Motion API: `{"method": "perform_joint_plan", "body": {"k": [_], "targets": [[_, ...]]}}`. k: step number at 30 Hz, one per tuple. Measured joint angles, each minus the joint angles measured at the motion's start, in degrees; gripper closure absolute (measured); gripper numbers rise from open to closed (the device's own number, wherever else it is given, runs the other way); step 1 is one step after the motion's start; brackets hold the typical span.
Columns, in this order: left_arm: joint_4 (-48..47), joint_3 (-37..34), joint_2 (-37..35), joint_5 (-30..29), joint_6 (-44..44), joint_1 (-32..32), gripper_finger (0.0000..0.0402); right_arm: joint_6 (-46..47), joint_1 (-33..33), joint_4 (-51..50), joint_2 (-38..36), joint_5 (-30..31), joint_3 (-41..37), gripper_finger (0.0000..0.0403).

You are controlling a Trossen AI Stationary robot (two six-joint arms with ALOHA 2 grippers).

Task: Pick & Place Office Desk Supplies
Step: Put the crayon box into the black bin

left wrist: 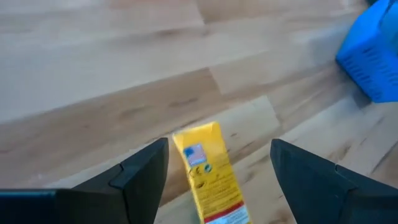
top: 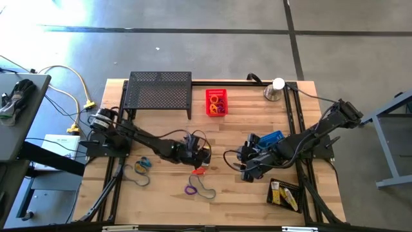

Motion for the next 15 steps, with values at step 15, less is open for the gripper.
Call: {"method": "perform_joint_plan", "body": {"k": [15], "targets": [[4.6,-0.1,2.6,-4.6,2.1,-2.4,0.0128,-1.1,0.1,-0.1,0.0,-6.9,0.0,0.0156]]}}
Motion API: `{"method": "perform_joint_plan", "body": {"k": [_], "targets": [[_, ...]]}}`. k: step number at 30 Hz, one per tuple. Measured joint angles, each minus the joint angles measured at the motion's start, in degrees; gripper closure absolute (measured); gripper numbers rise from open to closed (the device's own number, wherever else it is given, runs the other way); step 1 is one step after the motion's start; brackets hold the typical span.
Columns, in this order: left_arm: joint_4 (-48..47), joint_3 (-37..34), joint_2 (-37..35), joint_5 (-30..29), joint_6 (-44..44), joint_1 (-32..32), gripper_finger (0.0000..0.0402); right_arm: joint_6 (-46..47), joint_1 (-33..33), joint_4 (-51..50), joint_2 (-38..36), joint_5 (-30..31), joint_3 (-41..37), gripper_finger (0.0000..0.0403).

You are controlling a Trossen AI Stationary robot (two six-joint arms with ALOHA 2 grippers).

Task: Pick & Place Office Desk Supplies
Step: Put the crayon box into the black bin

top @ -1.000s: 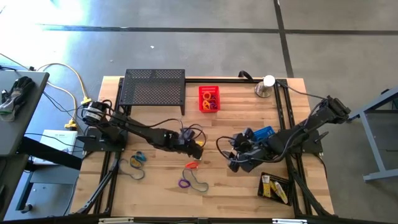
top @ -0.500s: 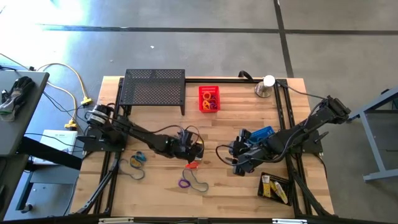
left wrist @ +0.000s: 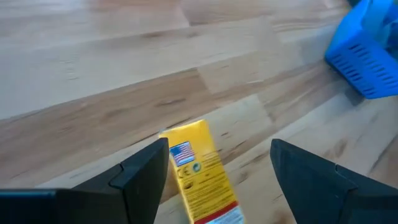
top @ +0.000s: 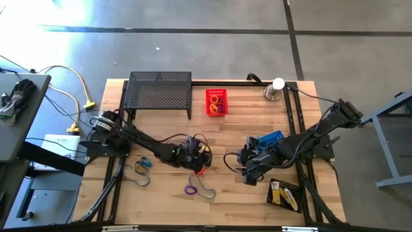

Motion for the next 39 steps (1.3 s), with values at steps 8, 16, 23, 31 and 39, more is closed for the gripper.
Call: {"method": "perform_joint_plan", "body": {"k": [8,16,23,31,39], "targets": [[1.5,0.0,3.4,0.2,0.2,-0.2,0.0128,0.1,0.4,0.0,0.0,-0.3,0.0,0.0156],[3.4,0.1,6.1,-0.3,0.9,-0.3,0.0128,-0.1,0.6,0.2,0.0,-0.1,0.0,0.0156],[6.7,0.5,9.4,-1.7,2.7,-0.6,0.0128,-1.1,0.7,0.9,0.0,0.0,-0.5,0.0156],[8.0,0.5,9.9,-1.0,11.9,-1.8,0.0128,-1.0,0.7,4.0,0.0,-0.4,-5.3,0.0156],[6.3,0.6,9.9,0.4,12.6,-1.8,0.0144,0.3,0.7,5.8,0.0,-0.4,-6.5,0.0156]]}}
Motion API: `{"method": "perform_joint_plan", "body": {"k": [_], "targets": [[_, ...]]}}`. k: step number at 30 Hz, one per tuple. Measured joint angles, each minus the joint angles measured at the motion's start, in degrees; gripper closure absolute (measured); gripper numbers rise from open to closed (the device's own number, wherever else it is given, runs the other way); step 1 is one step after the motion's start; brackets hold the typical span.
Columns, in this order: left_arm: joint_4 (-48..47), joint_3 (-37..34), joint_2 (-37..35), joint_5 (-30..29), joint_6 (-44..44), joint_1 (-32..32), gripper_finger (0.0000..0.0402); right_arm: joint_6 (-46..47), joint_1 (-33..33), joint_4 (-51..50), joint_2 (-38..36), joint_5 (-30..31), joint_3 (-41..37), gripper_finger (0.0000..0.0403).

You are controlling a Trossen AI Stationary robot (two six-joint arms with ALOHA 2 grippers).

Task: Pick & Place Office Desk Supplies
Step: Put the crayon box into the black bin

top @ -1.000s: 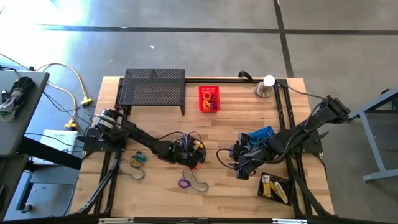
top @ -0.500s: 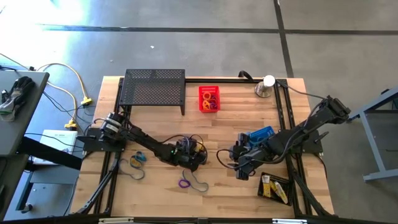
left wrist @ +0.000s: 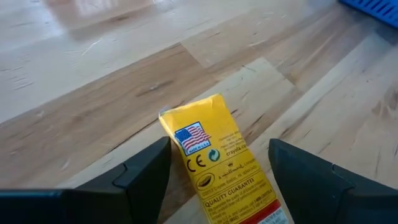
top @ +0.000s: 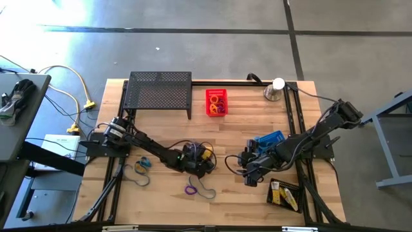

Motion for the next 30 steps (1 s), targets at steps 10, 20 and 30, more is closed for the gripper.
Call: {"method": "perform_joint_plan", "body": {"k": [10,20,30], "targets": [[-1.3,0.0,0.0,1.2,1.6,0.0,0.0226,0.1,0.0,0.3,0.0,0.1,0.0,0.0156],[-0.9,-0.2,-2.7,6.3,10.7,-0.4,0.0290,7.3,-0.2,0.5,0.0,-5.1,0.0,0.0156],[0.8,-0.1,-10.1,9.5,29.8,-1.1,0.0290,23.8,-4.2,2.4,0.0,-20.6,0.0,0.0156]]}}
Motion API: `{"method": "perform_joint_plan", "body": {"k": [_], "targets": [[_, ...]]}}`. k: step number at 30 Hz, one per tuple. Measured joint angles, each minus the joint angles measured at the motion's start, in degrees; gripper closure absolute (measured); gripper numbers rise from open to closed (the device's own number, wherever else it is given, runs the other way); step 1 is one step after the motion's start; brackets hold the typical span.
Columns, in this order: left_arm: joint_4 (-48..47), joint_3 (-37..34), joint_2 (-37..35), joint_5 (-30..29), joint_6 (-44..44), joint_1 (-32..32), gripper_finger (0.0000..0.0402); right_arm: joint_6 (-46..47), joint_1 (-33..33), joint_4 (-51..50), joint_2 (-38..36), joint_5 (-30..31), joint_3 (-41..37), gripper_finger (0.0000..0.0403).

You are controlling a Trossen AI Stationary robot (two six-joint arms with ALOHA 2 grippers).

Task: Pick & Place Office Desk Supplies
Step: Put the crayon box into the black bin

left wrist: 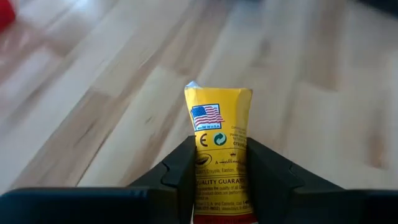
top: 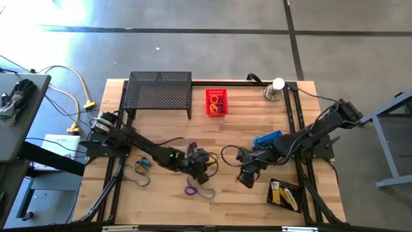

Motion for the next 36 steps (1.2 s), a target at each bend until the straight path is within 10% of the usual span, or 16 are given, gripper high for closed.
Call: {"method": "perform_joint_plan", "body": {"k": [6,19,36], "targets": [[-0.1,0.1,-3.6,-0.5,14.0,-1.8,0.0290,12.3,-1.9,9.9,0.0,-2.4,0.0,0.0156],[0.6,0.3,-13.1,-11.0,32.7,-6.8,0.0291,20.3,-2.1,21.6,0.0,18.9,0.0,0.0156],[2.8,0.3,-13.5,-11.5,34.6,-7.2,0.0291,22.6,-3.0,32.2,5.2,14.0,0.0,0.0156]]}}
